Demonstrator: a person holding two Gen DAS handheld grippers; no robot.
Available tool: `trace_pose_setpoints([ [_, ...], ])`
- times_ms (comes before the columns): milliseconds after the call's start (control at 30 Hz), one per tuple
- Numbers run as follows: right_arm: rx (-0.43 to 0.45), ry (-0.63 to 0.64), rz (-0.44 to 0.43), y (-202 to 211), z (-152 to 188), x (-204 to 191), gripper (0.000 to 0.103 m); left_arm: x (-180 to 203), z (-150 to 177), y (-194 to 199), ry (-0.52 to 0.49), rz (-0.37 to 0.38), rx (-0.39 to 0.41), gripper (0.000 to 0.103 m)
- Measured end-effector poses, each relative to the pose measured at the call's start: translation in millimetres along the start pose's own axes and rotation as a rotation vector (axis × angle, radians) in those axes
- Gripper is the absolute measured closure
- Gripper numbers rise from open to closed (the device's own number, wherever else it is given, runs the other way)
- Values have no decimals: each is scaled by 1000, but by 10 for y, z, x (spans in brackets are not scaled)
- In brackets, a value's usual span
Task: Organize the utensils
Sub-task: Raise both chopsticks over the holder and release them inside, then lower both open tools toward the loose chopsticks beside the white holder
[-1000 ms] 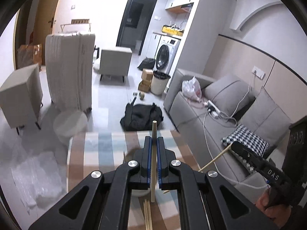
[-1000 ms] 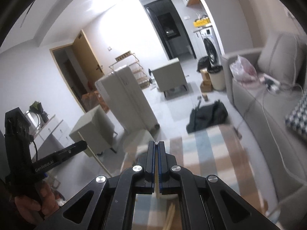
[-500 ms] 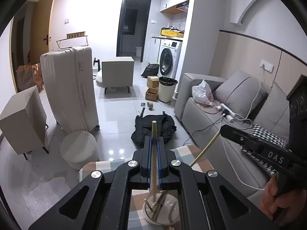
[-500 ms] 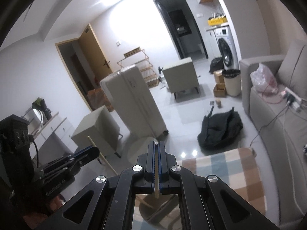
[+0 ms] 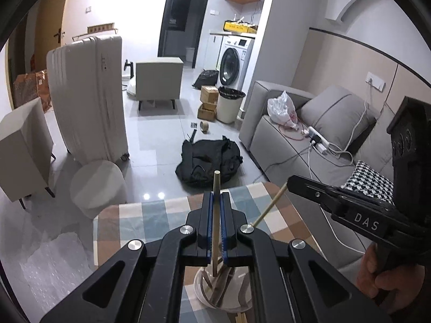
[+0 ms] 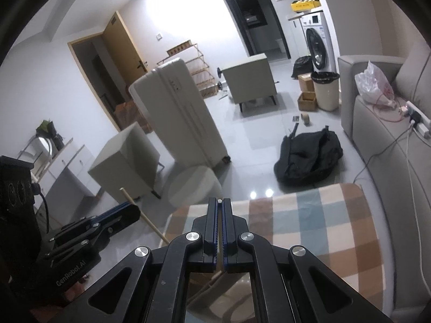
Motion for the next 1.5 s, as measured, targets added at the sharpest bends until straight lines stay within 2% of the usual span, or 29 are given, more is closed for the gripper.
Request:
trace_pose_setpoints([
  [100,-16,8,2,-13,16,-33,99,15,-11,61,4,27,-16,102],
  [167,-17,-5,-11,11,8,-33,98,-8,-36,81,15,7,-27,102],
  [300,6,-27,9,124,-31,30,95,-48,-62,157,42,-16,-48,95],
  [367,18,-36,18,219,-37,56,92,-26,-40,225,28,-32,-43,87],
  [433,29,-38,26,317,-18,77,85,-14,-17,313,29,-44,-34,74],
  [500,39,-42,40,437,34,100,82,8,10,455,38,-59,-17,62],
  [533,40,-44,41,474,50,107,81,13,17,467,39,-64,-12,61],
  [700,66,-57,44,755,210,110,67,100,99,729,57,-94,23,59],
  [867,111,-49,30,1061,391,26,58,167,187,895,54,-135,53,48],
  [1033,144,-30,25,1311,622,-31,46,223,291,1017,61,-158,83,32],
  [1300,151,0,29,1529,1063,-71,27,278,568,1131,56,-198,126,19],
  [1400,147,8,36,1560,1234,-67,22,309,698,1096,50,-202,119,15],
  [1433,144,10,42,1560,1287,-62,21,319,752,1072,50,-203,105,11],
  [1500,128,15,31,1530,1407,-49,21,306,856,1043,58,-211,86,8],
])
Point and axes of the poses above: each gripper's, at about its wrist camera, not at the fingertips, and y roughly against the way its jaws point, x to its right, z to its underside, the point moved 4 cm from there along -y, roughly the way its jaws point, and after that the axes turned 3 degrees about z, right-handed, at the moved point
